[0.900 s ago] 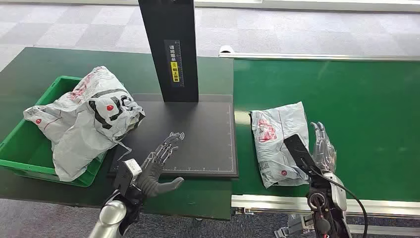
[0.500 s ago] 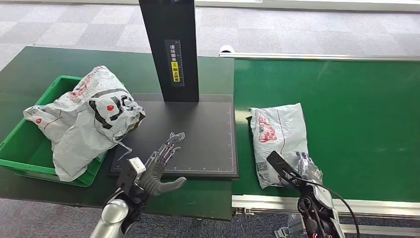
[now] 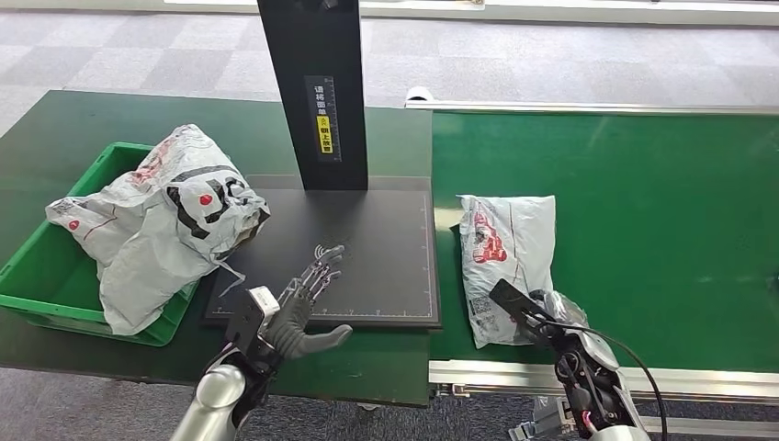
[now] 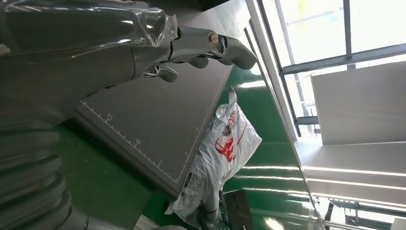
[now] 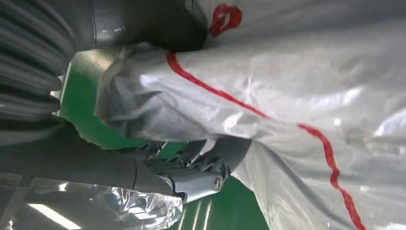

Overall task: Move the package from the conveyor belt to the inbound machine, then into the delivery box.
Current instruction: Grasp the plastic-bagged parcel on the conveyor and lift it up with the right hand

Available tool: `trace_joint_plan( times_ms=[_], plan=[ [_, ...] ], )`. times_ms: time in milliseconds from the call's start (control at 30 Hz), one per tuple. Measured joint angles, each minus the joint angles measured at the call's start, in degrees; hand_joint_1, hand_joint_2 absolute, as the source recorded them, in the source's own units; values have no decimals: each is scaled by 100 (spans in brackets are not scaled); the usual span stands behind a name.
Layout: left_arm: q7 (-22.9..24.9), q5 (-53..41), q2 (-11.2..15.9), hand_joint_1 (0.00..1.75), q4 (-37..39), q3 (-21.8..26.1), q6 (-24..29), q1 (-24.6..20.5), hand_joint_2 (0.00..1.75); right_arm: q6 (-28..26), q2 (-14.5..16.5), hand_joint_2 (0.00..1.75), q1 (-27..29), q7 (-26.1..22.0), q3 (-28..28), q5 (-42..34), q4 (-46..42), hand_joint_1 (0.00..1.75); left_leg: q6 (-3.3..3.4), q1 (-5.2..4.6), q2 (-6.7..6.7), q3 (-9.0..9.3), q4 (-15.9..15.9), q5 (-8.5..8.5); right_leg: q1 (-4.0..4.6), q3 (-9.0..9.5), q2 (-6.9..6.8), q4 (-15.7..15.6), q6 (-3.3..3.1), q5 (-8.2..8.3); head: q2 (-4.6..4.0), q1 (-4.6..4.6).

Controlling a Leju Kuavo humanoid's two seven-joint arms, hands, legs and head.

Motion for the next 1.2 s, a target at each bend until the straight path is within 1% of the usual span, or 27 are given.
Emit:
trace_joint_plan(
  times_ms=[200, 367, 600, 800, 900, 1067, 1133, 1200],
  plan=[
    [14, 9, 12, 0, -205, 16, 10, 197, 175, -316, 9, 175, -32, -287, 38, -308, 1, 175, 0, 2, -8, -23, 0, 1, 1, -18, -7, 3, 0, -2, 0, -1],
    [28, 35, 46, 0, -457, 87, 33, 389, 175, -724, 73, 175, 50, -780, 38, -810, -305, 175, 0, 2, -12, -51, 0, 2, -1, -41, -10, 4, 0, -2, 0, 0],
    [10, 55, 85, 0, -744, 229, 45, 574, 175, -1370, 185, 175, 314, -1431, -101, -1809, -1364, 175, 0, 0, -25, -63, 0, 3, -3, -54, -22, 4, 0, -2, 0, -1],
    [-138, 82, 90, 0, -751, 261, 40, 555, 175, -2108, 306, 175, 772, -2303, -460, -2948, -2421, 175, 0, -1, -30, -70, 0, 3, -3, -61, -26, 3, 0, -3, 0, -1],
    [-205, 147, 89, 0, -739, 262, 9, 521, 175, -2501, 369, 175, 1003, -2700, -644, -3332, -2894, 175, 0, -1, -30, -71, 0, 2, -3, -63, -26, 3, 0, -3, 0, -1],
    [-326, 241, 87, 0, -708, 257, 13, 456, 175, -3139, 476, 175, 1311, -3351, -826, -3534, -3573, 175, 0, -1, -28, -71, 0, 2, -4, -64, -25, 3, 0, -2, 0, -1],
    [-378, 263, 89, 0, -705, 257, 88, 448, 175, -3302, 511, 175, 1417, -3549, -811, -3410, -3833, 175, 0, -1, -27, -72, 0, 3, -4, -64, -25, 4, 0, -2, 0, -1],
    [-410, 252, 95, 0, -707, 257, 186, 444, 175, -3391, 532, 175, 1501, -3670, -710, -3109, -4076, 175, 0, -1, -24, -71, 0, 3, -3, -64, -23, 4, 0, -2, 0, -1]
  ],
)
